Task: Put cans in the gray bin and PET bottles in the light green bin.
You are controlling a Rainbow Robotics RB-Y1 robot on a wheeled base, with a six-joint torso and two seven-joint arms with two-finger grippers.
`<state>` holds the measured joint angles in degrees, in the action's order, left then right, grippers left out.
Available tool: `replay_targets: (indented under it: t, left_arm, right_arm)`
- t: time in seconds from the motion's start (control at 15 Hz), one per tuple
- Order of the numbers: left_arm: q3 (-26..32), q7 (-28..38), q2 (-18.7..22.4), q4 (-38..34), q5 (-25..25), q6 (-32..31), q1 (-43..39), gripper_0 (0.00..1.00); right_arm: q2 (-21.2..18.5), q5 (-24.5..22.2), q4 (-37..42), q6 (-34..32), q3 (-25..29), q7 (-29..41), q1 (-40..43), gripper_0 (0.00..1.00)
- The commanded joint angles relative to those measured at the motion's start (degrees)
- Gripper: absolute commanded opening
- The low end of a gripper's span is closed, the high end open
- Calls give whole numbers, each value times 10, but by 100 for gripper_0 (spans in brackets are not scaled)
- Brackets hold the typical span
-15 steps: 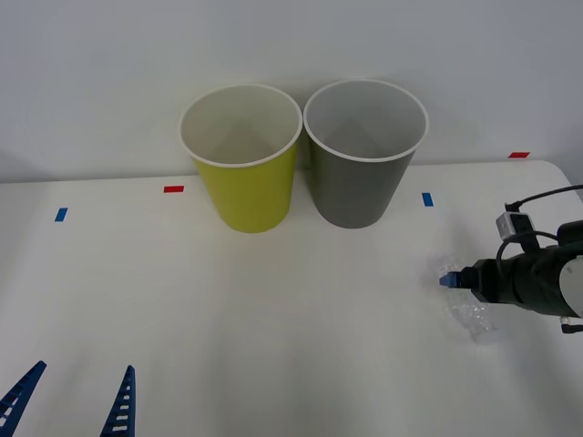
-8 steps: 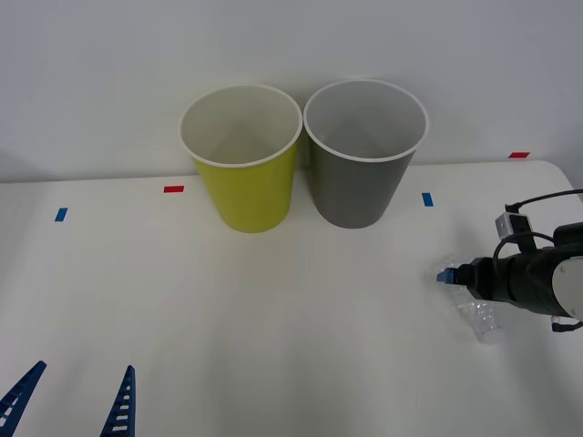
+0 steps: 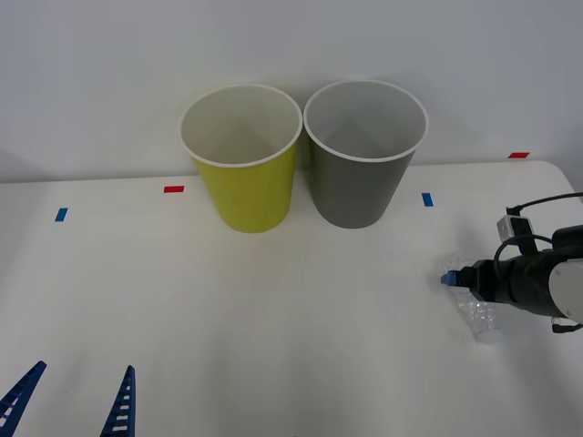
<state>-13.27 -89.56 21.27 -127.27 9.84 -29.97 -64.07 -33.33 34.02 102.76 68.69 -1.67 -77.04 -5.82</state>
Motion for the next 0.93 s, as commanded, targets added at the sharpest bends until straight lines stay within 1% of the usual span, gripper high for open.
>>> replay_targets:
  t: [0.07,0.13,0.2,0.6,0.73,0.87,0.93]
  left_arm:
    - [0,0,0,0,0,0,0,100]
    - [0,0,0,0,0,0,0,100]
    - [0,0,0,0,0,0,0,100]
    - [0,0,0,0,0,0,0,100]
    - [0,0,0,0,0,0,0,100]
    - [0,0,0,0,0,0,0,100]
    - [0,0,0,0,0,0,0,100]
  right_arm:
    - [-5,-4,3,-14,-11,-6,0,15]
    - [-6,-8,3,-19,-14,-4,0,7]
    - [-6,-14,3,-23,-18,-1,0,5]
    - [-3,-25,10,-29,-20,0,1,0]
    - [1,-33,55,1,-4,0,7,0]
    - [23,-30,127,43,44,-9,30,0]
    - [38,-29,164,45,67,-14,48,0]
